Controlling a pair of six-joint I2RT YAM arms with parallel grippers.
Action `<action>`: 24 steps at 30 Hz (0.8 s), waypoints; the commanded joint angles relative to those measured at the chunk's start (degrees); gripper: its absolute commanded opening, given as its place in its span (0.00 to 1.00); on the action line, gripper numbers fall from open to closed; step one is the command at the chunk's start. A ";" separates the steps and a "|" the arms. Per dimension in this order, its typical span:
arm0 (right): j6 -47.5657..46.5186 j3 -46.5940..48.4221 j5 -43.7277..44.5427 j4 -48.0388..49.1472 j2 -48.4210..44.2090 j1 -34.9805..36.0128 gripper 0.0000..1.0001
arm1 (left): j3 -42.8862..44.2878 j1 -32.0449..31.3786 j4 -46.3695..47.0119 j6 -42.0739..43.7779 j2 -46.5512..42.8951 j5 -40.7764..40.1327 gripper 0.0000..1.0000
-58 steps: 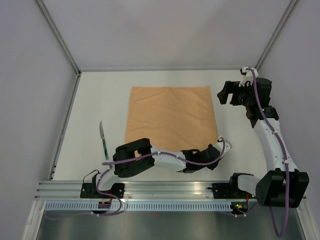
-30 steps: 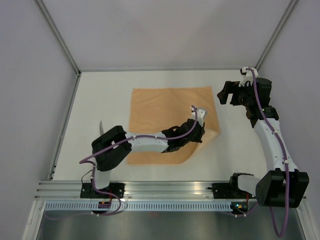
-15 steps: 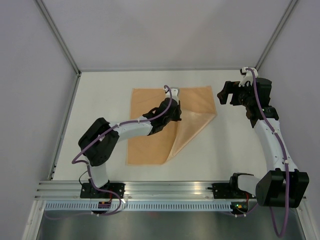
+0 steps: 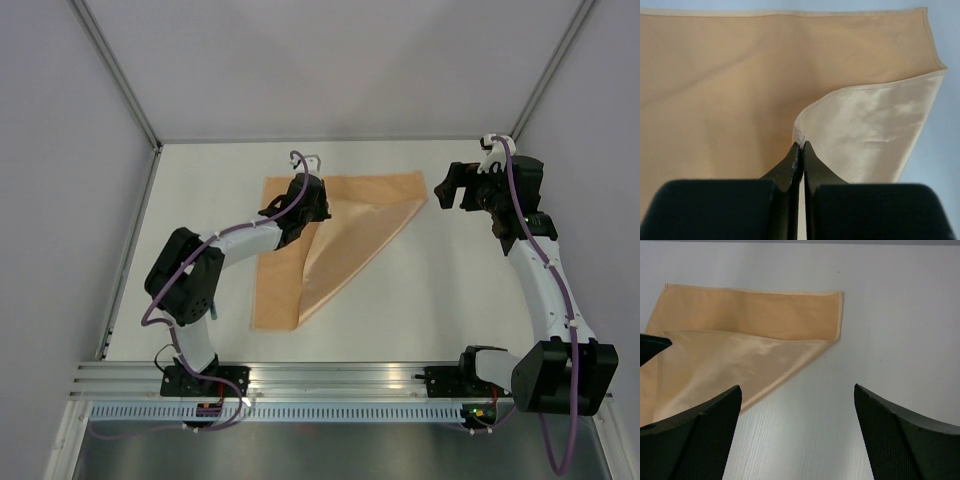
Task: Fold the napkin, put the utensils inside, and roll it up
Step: Fold the napkin at the center of the board.
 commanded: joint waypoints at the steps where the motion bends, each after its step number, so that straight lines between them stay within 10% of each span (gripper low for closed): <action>1: -0.26 1.32 0.04 0.01 -0.44 -0.01 0.98 | 2.65 1.92 -0.19 2.66 -1.31 1.33 0.02; 24: -0.35 1.23 -0.40 -0.08 0.09 -0.01 0.98 | 9.15 11.06 -4.85 4.77 1.59 4.23 0.02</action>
